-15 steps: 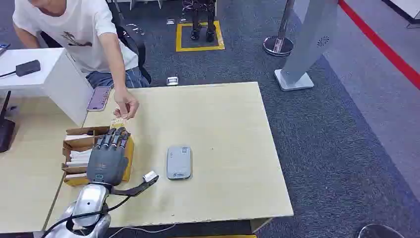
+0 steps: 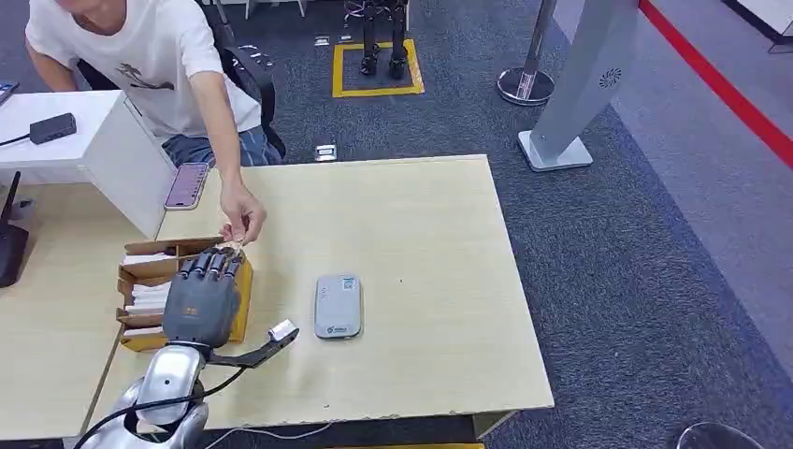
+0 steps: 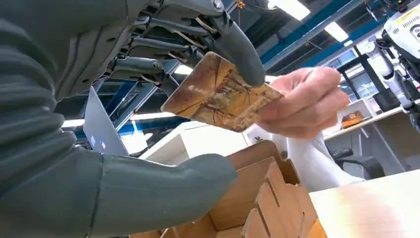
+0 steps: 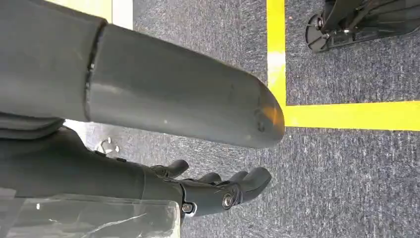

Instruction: Pass the card to the sensor for recognition and then transmit it.

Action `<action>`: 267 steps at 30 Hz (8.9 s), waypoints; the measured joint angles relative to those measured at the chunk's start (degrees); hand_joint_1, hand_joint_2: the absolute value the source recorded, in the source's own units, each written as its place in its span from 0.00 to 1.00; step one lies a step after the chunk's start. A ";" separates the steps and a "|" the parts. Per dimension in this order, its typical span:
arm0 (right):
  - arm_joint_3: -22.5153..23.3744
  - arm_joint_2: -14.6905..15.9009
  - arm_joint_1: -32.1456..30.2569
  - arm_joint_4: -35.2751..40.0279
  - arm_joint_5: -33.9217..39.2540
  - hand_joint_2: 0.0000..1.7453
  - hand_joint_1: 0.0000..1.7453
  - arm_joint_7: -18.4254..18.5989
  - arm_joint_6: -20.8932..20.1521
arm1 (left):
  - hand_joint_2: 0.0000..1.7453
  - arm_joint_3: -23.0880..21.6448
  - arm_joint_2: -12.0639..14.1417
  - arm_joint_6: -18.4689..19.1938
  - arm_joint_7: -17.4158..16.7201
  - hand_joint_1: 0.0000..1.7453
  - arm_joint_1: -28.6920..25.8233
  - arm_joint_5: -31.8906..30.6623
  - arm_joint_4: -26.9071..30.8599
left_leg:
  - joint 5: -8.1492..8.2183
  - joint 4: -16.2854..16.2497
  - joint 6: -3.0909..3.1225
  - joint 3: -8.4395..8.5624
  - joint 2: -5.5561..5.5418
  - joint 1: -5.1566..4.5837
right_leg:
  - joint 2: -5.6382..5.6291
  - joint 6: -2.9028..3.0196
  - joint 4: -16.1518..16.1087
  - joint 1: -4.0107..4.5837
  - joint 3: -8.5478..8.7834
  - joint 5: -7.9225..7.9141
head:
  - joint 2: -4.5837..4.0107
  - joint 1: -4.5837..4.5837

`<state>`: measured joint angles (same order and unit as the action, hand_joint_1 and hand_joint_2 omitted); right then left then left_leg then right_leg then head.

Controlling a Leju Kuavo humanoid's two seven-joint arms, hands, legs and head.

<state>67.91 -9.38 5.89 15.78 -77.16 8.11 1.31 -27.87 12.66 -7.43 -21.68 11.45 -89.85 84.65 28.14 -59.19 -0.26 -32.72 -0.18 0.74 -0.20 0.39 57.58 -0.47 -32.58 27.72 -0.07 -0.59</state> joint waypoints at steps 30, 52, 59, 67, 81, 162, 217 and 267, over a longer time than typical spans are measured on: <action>0.00 0.00 0.01 -0.02 -0.09 0.00 0.00 0.09 0.33 | 1.00 -1.79 3.39 2.62 -4.02 1.00 3.63 0.00 0.55 | 0.00 0.00 0.00 0.00 0.00 0.00 | 0.01 0.00 0.00 0.00 0.01 0.00 | 0.00 0.02; 0.00 0.00 0.00 -0.09 -0.09 0.00 0.00 0.20 0.22 | 1.00 -1.79 3.61 2.47 -4.00 1.00 3.90 -0.02 0.68 | 0.00 0.00 0.00 0.00 0.00 0.00 | 0.00 0.00 0.00 0.00 0.01 0.00 | 0.00 0.00; 0.00 0.00 0.00 -0.11 -0.20 0.00 0.00 0.22 -0.02 | 1.00 -1.79 3.50 2.05 -3.26 1.00 3.90 -0.02 0.68 | 0.00 0.00 0.00 0.00 0.00 0.00 | 0.00 0.00 0.00 0.00 0.00 0.00 | 0.00 0.00; -0.18 0.00 0.04 -0.26 -1.62 0.00 0.00 -0.13 -0.28 | 1.00 -3.11 0.65 -0.46 2.58 1.00 6.02 0.00 -1.60 | 0.00 -0.01 0.00 0.00 -0.02 -0.01 | 0.02 -0.01 0.00 -0.01 0.00 -0.01 | 0.00 0.02; -0.52 0.09 0.09 -0.33 -2.10 0.00 0.00 -0.98 -0.90 | 1.00 -10.18 -9.02 -3.23 10.99 1.00 10.64 0.00 -9.11 | 0.01 -0.03 0.02 0.00 -0.02 -0.02 | 0.01 -0.01 0.00 -0.03 -0.01 -0.01 | 0.00 0.00; -0.57 0.63 0.03 -0.81 -1.27 0.00 0.00 -0.83 -1.16 | 1.00 -21.14 -5.40 -5.46 4.27 1.00 10.22 0.00 -11.43 | 0.00 -0.02 0.00 -0.01 -0.02 -0.01 | 0.02 -0.01 0.01 -0.01 0.01 -0.01 | 0.00 0.00; -0.57 0.63 0.01 -0.81 -1.20 0.00 0.00 -0.35 -0.98 | 1.00 -22.75 -5.55 -2.14 0.85 1.00 7.89 0.00 -16.04 | 0.00 -0.02 0.01 -0.01 -0.01 -0.01 | 0.02 -0.01 0.01 -0.01 0.01 -0.01 | 0.00 0.00; -0.57 0.61 -0.04 -1.16 -2.05 0.00 0.00 0.09 -0.63 | 1.00 10.54 -11.50 -4.50 8.04 1.00 3.20 0.00 1.44 | -0.02 -0.01 -0.01 0.01 -0.03 0.02 | 0.05 0.05 0.02 0.02 0.04 -0.04 | 0.00 0.00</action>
<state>67.34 -8.76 5.85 14.62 -79.21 8.20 0.68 -17.33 1.16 -11.93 -13.64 14.65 -89.85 86.10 28.12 -59.20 -0.27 -32.72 -0.21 0.76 -0.15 0.44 57.60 -0.45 -32.54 27.67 -0.07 -0.59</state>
